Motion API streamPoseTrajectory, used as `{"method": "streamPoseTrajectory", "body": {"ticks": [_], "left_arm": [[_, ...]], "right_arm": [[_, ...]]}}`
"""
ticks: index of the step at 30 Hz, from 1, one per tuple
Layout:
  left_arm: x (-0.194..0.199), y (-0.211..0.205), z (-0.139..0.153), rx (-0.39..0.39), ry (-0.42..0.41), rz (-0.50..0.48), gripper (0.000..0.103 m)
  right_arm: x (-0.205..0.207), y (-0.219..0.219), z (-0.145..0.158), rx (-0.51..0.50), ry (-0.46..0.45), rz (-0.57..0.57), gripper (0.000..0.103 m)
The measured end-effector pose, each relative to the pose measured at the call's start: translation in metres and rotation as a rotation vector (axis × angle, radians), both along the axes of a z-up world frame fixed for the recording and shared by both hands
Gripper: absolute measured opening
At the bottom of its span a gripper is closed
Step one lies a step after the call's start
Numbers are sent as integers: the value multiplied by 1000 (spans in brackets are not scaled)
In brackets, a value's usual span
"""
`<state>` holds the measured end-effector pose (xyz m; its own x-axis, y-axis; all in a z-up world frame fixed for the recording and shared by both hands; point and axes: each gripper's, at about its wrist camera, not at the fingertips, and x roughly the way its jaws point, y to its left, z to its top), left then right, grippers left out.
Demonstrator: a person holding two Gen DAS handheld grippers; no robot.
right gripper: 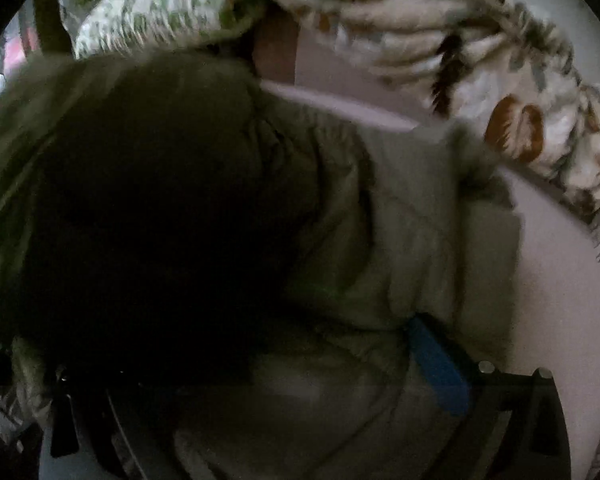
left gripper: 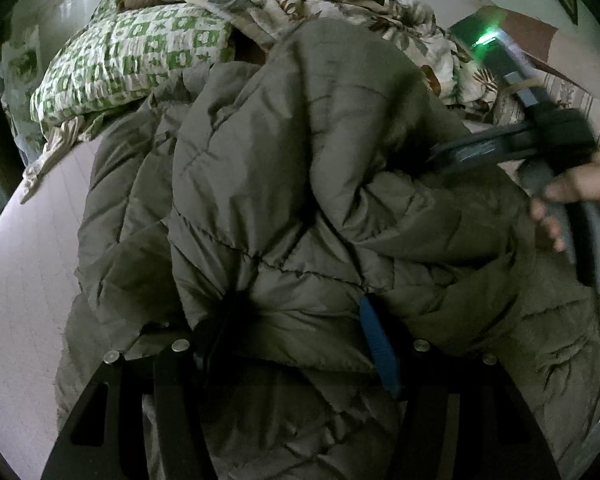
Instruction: Fold large clothes
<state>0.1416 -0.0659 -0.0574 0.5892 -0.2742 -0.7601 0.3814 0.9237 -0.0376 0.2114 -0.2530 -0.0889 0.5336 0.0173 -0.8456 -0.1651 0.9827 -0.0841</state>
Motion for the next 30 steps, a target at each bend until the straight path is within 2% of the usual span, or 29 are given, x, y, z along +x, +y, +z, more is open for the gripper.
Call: {"method": "streamPoseTrajectory", "body": {"ticks": [2,4,6,10,14,24,30], "left_arm": [[-5,1,5,5,-10,8,65],[-11,3,10,6,-20,28,69],[-21,8,18,20,-47,69,77],[-38,30,31,7,-85,123,80],[-50,59,38,-3,-88,190,81],[-98,126,47,10,-73,292,82],[-130,153,38,26,-38,323,82]], "right_arm": [[-27,-10,20,53,-80,17,103],[-50,-19,30,78,-120,32,103],[-70,-27,38,82,-143,39,103],[-107,-48,45,135,-167,36,103],[-138,-62,41,200,-158,22,103],[-187,-65,21,207,-94,55,103],[-226,-81,12,236,-70,34,103]]}}
